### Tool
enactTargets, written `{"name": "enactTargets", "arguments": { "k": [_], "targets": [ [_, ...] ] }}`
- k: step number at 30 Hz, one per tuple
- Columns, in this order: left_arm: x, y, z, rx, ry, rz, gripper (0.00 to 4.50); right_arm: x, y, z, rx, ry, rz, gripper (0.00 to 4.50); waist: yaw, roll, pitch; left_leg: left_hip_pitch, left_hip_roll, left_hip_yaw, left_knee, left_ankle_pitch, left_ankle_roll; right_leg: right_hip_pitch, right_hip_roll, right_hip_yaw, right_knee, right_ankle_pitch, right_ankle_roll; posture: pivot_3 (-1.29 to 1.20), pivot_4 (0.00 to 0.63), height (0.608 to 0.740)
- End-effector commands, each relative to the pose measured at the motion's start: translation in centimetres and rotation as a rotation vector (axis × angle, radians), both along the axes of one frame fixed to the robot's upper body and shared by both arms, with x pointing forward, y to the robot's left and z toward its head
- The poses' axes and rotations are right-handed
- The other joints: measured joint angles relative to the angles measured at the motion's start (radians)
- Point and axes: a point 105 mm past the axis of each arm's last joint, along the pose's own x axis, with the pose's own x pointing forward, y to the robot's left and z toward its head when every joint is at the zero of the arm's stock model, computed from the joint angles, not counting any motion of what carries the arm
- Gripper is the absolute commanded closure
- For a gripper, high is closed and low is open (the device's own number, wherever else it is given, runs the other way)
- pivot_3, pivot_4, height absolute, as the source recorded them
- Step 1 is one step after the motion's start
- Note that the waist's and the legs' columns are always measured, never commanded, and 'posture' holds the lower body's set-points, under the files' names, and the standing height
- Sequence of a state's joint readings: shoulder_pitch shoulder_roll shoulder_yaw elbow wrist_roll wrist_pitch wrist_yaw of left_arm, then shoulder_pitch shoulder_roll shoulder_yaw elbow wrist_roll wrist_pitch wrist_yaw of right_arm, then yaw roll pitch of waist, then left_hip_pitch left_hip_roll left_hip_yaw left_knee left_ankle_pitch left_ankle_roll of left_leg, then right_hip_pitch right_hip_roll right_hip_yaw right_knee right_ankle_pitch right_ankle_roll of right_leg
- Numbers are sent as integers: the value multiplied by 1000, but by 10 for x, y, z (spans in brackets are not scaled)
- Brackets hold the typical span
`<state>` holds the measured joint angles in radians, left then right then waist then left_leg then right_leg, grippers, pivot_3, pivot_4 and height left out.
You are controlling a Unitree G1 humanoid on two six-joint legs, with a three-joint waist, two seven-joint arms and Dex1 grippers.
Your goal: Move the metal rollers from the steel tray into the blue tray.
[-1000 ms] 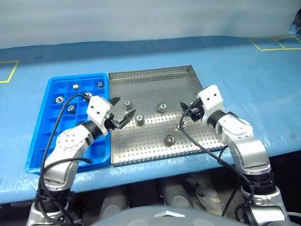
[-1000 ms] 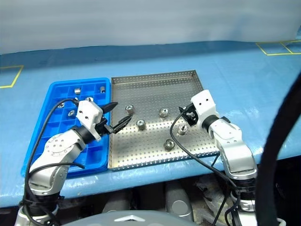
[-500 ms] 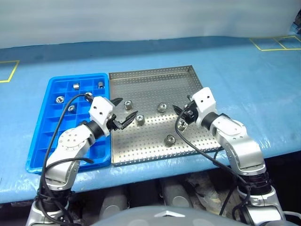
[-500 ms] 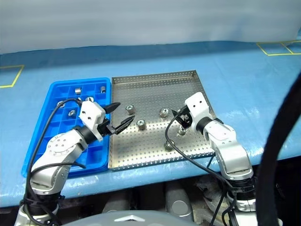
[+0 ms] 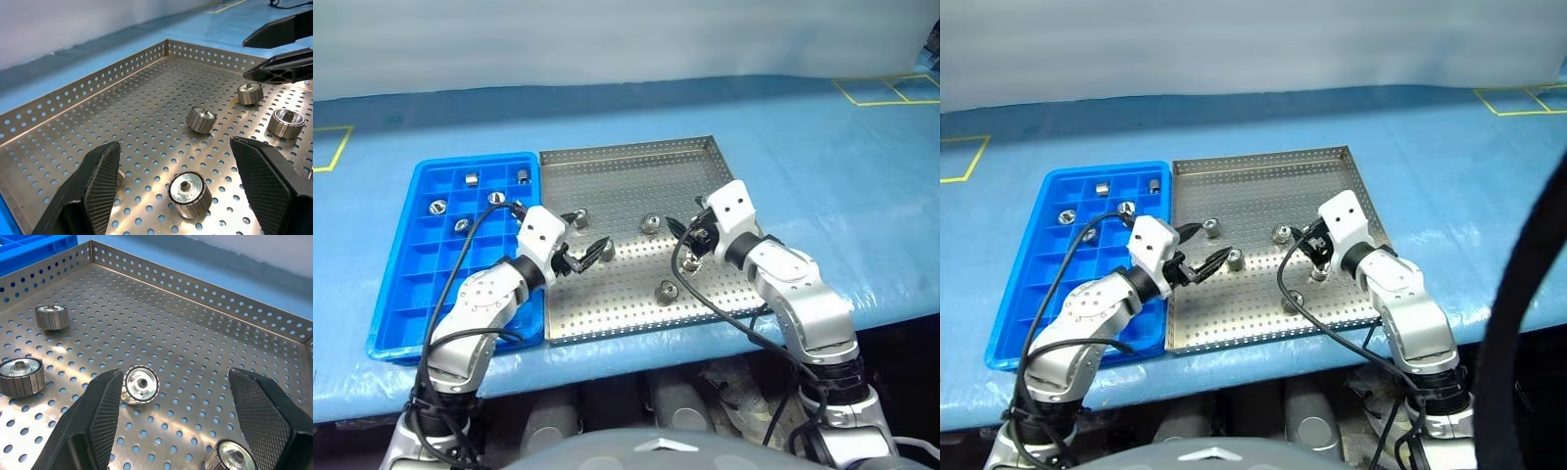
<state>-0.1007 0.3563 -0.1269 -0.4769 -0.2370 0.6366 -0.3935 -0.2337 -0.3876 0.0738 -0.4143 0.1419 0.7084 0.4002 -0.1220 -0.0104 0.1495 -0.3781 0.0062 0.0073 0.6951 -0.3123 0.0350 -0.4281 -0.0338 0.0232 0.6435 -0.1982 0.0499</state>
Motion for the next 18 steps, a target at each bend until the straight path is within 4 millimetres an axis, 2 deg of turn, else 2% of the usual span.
{"name": "enactTargets", "arguments": {
  "k": [1, 6, 10, 18],
  "targets": [
    [5, -1, -4, 17, 50, 75, 582, -1, 8, 21, 18, -81, 24, 908, 0, 0, 0, 0, 0, 0, 0, 0, 0, 0, 0, 0, 0, 0, 0, -197, 150, 740],
    [2, -13, -20, 61, 165, 73, 582, -2, 11, 21, 27, -86, 30, 908, 0, 0, 0, 0, 0, 0, 0, 0, 0, 0, 0, 0, 0, 0, 0, -197, 150, 740],
    [2, -23, -24, 70, 216, 56, 582, -2, 13, 22, 34, -90, 33, 908, 1, 0, 0, 0, 0, 0, 0, 0, 0, 0, 0, 0, 0, 0, 0, -201, 150, 740],
    [11, -27, -36, 110, 270, 99, 582, -4, 12, 24, 39, -102, 24, 908, 1, 0, 0, 0, 0, 0, 0, 0, 0, 0, 0, 0, 0, 0, 0, -209, 150, 740]
  ]
}}
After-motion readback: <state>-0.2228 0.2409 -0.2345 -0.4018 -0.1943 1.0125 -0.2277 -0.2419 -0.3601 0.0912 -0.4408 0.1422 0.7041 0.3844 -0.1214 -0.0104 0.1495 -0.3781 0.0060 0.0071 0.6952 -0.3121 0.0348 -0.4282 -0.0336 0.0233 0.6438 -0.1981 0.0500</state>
